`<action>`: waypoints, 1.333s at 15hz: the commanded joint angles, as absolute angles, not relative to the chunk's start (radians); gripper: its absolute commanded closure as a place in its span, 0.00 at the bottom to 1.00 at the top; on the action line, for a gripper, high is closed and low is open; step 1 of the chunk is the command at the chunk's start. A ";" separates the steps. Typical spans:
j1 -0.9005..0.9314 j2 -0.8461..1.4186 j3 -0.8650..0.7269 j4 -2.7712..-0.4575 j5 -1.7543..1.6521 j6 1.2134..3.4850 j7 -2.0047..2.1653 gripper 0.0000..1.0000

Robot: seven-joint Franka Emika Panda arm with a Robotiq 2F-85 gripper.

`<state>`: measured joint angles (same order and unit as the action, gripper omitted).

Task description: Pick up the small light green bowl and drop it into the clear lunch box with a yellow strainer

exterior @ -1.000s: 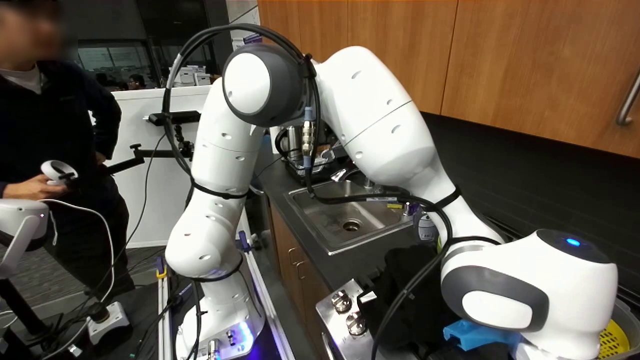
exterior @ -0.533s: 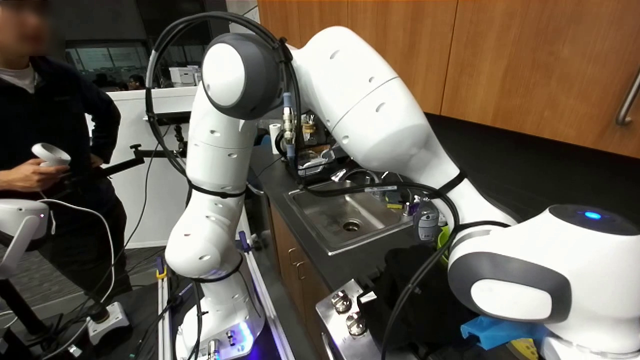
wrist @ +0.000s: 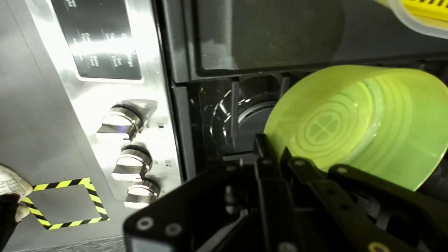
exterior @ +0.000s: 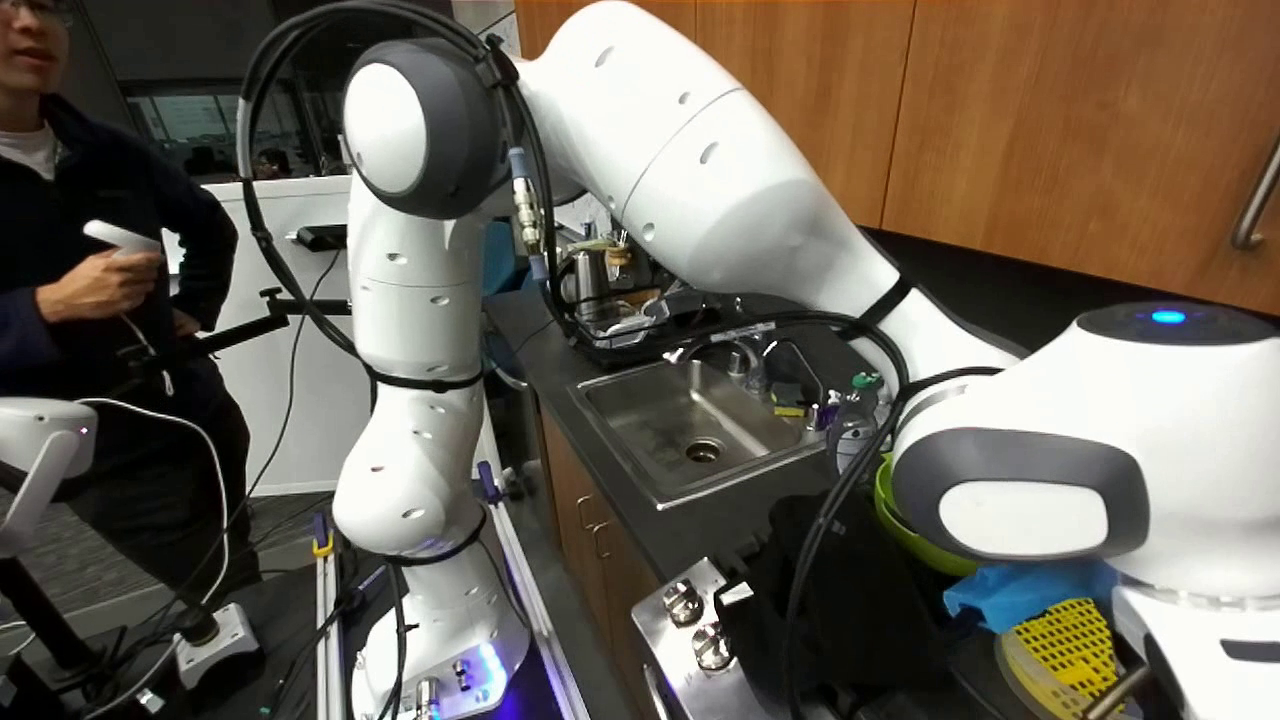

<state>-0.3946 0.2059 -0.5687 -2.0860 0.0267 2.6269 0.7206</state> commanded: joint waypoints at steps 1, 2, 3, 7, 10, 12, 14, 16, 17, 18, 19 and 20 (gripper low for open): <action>-0.365 0.057 -0.543 -2.149 0.016 2.667 0.693 0.99; -0.360 0.028 -0.531 -2.155 0.015 2.678 0.691 0.99; -0.359 -0.009 -0.512 -2.163 0.020 2.673 0.682 0.99; -0.365 -0.128 -0.433 -2.214 0.019 2.653 0.673 0.61; -0.381 -0.185 -0.387 -2.262 0.014 2.650 0.666 0.39; -0.389 -0.211 -0.368 -2.290 0.023 2.650 0.658 0.25; -0.398 -0.227 -0.358 -2.311 0.029 2.647 0.652 0.12; -0.408 -0.238 -0.356 -2.329 0.034 2.639 0.641 0.01; -0.416 -0.239 -0.355 -2.337 0.031 2.635 0.640 0.00; -0.423 -0.238 -0.355 -2.345 0.031 2.629 0.639 0.00; -0.431 -0.237 -0.355 -2.353 0.026 2.619 0.638 0.00; -0.427 -0.204 -0.350 -2.323 0.038 2.642 0.646 0.00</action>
